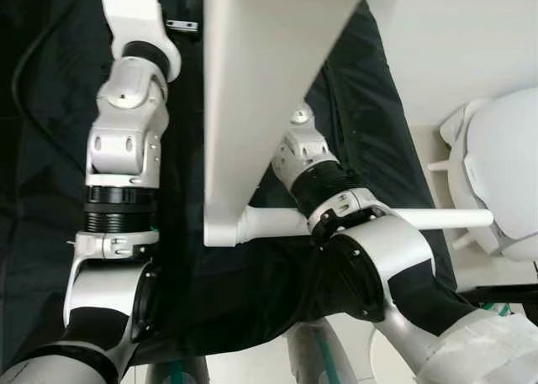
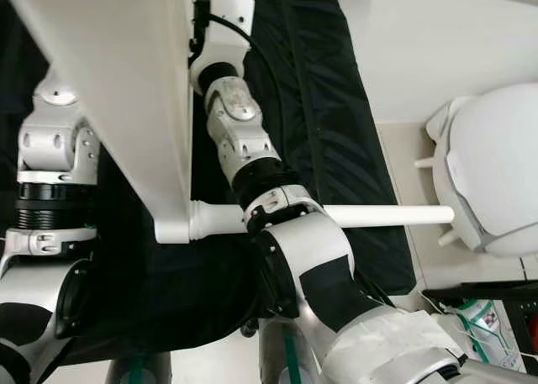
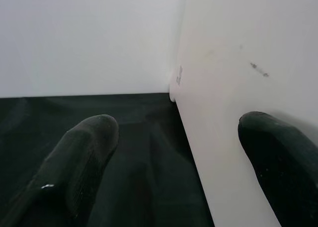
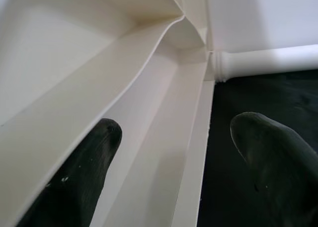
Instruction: Building children table
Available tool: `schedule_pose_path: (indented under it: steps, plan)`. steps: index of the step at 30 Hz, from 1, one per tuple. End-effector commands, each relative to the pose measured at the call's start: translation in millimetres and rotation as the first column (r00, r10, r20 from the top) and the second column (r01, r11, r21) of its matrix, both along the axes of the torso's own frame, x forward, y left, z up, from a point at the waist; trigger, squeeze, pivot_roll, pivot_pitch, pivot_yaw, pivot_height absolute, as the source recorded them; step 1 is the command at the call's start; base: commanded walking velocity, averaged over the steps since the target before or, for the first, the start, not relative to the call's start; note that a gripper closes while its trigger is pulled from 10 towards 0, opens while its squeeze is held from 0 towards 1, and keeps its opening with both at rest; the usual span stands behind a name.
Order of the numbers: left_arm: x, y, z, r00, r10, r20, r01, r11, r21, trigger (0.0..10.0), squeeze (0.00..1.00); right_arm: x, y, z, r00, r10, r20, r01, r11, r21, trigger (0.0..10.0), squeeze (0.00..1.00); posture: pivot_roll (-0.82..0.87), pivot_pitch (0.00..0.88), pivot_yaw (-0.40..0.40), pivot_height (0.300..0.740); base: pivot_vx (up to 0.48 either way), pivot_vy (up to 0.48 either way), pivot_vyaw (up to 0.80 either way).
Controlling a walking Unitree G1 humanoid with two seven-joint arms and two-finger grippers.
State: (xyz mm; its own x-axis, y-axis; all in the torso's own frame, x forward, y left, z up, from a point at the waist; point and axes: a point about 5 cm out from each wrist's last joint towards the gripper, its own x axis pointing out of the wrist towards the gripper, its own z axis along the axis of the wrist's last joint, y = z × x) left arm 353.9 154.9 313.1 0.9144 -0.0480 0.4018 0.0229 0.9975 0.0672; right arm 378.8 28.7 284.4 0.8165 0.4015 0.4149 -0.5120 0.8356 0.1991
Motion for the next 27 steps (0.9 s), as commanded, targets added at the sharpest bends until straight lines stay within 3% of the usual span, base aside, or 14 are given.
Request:
schedule_pose_path:
  steps: [1, 4, 14, 27]
  plan:
    - [-1.0, 2.2, -9.8, 0.999, -0.021, -0.043, 0.022, 0.999, 0.025, 10.0, 0.0, -26.0, 48.6, 3.5, 0.981, 0.191, 0.035, -0.191, 0.981, -0.026, 10.0, 0.0, 0.15, 0.292, -0.137, 0.74, 0.0, 0.0, 0.0]
    - [-6.7, 21.2, -9.8, 0.999, 0.014, -0.035, -0.012, 0.999, 0.046, 10.0, 0.0, -31.6, 58.5, 3.3, 0.973, 0.227, 0.033, -0.226, 0.974, -0.027, 10.0, 0.0, 0.14, 0.292, -0.138, 0.74, 0.0, 0.0, 0.0]
    - [-20.9, 56.7, -4.9, 0.998, 0.061, -0.025, -0.059, 0.994, 0.092, 10.0, 0.0, -42.4, 74.7, 6.2, 0.959, 0.277, 0.054, -0.275, 0.961, -0.04, 10.0, 0.0, 0.15, 0.292, -0.129, 0.74, 0.0, 0.0, 0.0]
    - [-20.0, 56.1, -0.4, 0.998, 0.053, -0.015, -0.051, 0.994, 0.092, 10.0, 0.0, -36.8, 68.1, 6.0, 0.97, 0.234, 0.064, -0.231, 0.971, -0.061, 10.0, 0.0, 0.13, 0.288, -0.116, 0.74, 0.0, 0.0, 0.0]
